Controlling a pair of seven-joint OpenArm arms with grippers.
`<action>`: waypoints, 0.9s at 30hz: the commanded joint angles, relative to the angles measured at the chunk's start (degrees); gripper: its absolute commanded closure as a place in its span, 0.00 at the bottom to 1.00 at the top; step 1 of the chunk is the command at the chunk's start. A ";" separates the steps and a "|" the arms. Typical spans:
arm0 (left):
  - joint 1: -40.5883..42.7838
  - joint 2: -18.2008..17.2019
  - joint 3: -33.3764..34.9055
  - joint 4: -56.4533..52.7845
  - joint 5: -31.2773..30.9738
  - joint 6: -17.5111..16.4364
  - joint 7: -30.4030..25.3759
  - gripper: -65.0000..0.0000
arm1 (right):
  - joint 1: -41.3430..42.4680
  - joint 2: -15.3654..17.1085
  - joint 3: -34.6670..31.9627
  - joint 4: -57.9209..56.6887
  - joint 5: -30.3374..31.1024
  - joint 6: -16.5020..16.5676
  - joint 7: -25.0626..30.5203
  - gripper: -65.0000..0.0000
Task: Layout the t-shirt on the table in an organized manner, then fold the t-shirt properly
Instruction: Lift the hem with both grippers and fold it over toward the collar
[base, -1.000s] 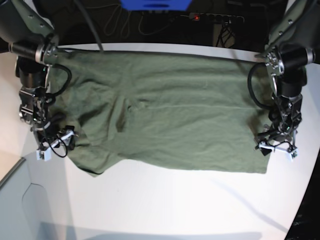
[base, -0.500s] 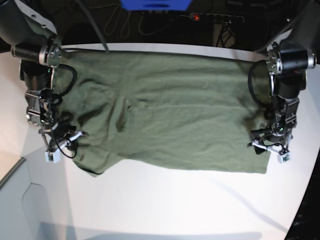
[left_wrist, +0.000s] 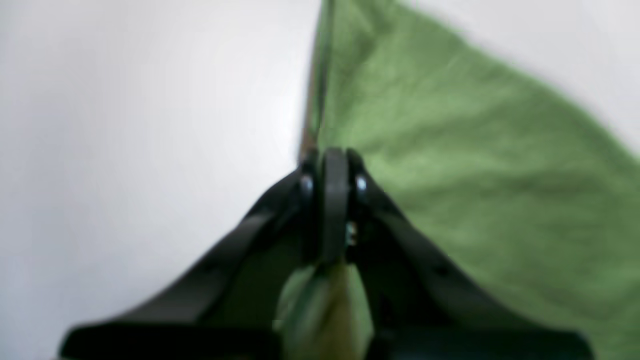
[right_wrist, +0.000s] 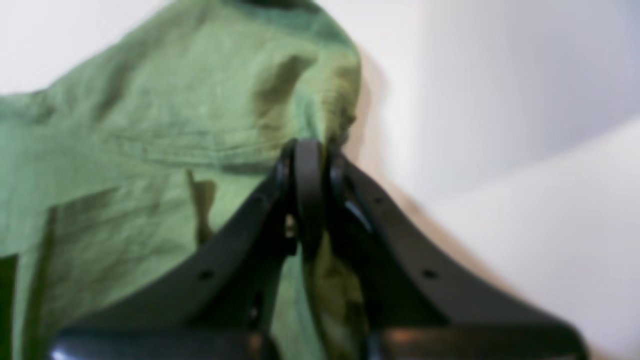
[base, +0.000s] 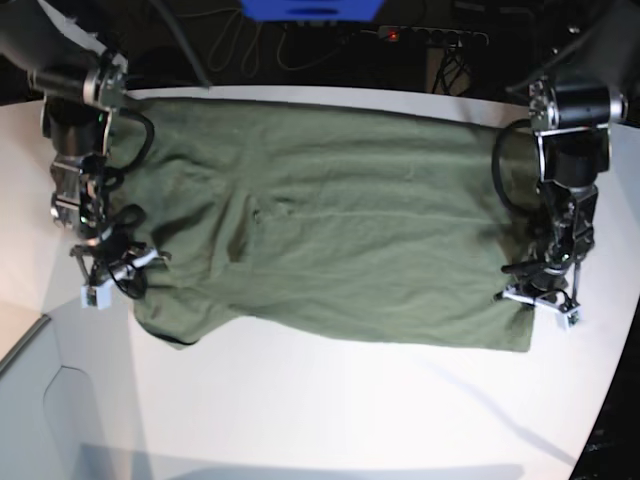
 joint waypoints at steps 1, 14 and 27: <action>1.08 -1.07 0.01 3.98 -2.24 -0.27 -1.22 1.00 | -0.34 0.94 1.65 4.12 0.77 0.08 1.82 1.00; 19.89 -2.39 -4.39 32.11 -15.25 -0.27 -1.57 1.00 | -16.52 -6.80 5.17 34.18 0.85 0.08 1.82 1.00; 30.88 -1.15 -4.92 36.60 -15.69 -0.36 -1.57 1.00 | -31.82 -9.35 5.08 41.92 0.77 0.08 10.09 1.00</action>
